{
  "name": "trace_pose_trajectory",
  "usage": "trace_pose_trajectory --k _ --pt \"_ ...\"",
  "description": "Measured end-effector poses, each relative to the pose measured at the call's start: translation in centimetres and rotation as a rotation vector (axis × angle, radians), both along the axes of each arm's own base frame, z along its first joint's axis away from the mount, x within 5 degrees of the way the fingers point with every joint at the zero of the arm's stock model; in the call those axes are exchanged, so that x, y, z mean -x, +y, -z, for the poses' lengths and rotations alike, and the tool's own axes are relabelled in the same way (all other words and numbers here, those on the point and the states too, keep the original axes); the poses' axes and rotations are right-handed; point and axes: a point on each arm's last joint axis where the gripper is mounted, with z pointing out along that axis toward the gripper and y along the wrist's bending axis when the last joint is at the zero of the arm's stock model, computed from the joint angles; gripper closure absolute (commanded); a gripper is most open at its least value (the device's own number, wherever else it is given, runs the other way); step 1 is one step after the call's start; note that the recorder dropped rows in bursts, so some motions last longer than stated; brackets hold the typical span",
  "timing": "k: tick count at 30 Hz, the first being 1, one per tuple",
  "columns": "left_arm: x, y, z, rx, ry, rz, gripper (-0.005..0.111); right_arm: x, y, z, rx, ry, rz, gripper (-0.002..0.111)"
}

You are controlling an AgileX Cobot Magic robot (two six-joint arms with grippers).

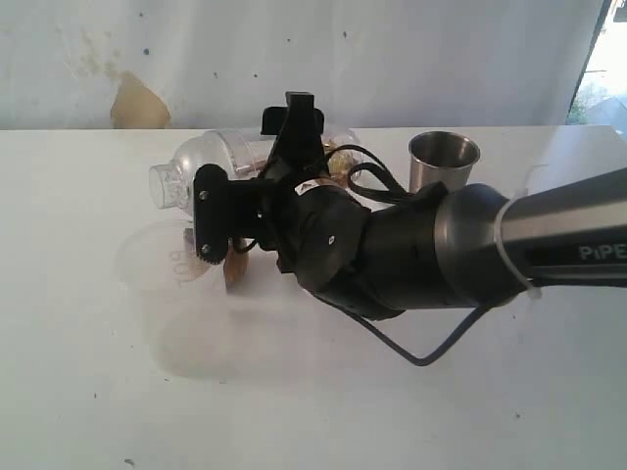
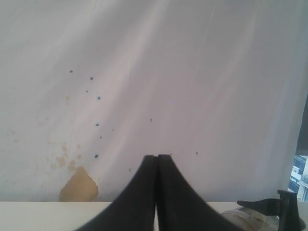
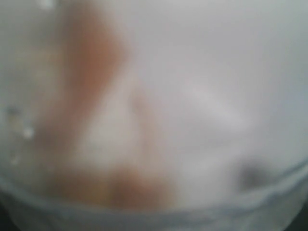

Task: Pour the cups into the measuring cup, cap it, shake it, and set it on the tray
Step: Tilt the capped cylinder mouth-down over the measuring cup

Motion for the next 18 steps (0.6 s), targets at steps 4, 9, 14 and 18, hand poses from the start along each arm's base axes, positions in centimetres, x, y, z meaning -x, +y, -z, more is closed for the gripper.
trace_pose_trajectory --k 4,9,14,18 --pt "0.0 0.0 0.0 0.001 0.0 0.0 0.107 -0.01 0.11 -0.15 0.019 -0.022 -0.018 0.108" --pt "0.0 0.0 0.0 0.001 0.0 0.0 0.107 -0.01 0.29 -0.31 0.044 -0.047 -0.046 0.108" --pt "0.0 0.0 0.0 0.001 0.0 0.0 0.107 -0.02 0.37 -0.44 0.058 -0.065 -0.058 0.108" --pt "0.0 0.0 0.0 0.001 0.0 0.0 0.107 -0.02 0.43 -0.51 0.067 -0.076 -0.068 0.108"
